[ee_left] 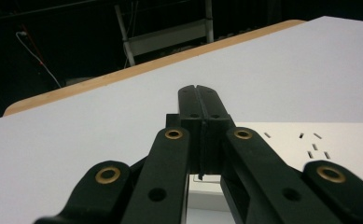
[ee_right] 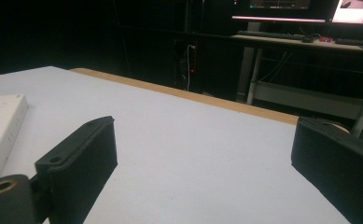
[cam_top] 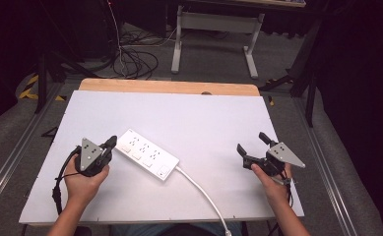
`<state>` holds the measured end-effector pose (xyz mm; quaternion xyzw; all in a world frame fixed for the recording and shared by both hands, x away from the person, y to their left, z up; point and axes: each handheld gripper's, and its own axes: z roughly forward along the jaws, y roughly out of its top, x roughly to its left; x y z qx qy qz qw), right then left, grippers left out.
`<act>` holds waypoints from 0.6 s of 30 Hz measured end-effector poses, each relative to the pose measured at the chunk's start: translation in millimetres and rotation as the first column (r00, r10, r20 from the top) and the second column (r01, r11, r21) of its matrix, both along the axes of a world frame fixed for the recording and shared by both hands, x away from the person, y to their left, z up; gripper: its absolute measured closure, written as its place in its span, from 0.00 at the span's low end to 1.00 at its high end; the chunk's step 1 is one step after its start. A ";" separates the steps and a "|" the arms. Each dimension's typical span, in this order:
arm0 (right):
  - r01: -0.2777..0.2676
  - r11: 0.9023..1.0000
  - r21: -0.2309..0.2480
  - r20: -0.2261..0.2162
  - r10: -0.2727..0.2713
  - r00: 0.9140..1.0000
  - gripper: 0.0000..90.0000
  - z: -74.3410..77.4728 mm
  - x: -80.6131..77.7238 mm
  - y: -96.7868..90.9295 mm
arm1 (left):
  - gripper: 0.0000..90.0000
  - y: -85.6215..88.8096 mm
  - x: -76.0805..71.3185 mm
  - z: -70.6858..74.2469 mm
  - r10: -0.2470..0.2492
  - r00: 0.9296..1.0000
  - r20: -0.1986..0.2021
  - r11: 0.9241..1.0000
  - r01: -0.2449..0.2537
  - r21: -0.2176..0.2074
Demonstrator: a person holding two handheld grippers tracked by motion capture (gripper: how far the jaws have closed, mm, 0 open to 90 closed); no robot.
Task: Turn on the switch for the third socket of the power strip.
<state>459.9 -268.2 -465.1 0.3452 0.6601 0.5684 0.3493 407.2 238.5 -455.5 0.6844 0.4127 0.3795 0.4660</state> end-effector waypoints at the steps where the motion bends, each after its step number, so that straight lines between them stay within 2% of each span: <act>1: 0.000 1.000 0.000 -0.001 0.000 1.000 0.08 0.0 0.0 0.0 | 1.00 -0.2 0.2 -0.2 -0.002 1.000 -0.002 1.000 0.002 -0.001; 18: 0.001 1.000 0.002 0.000 -0.001 1.000 0.08 0.2 -0.3 -0.2 | 1.00 -4.1 4.5 -5.3 -0.028 0.998 -0.055 0.999 0.030 0.027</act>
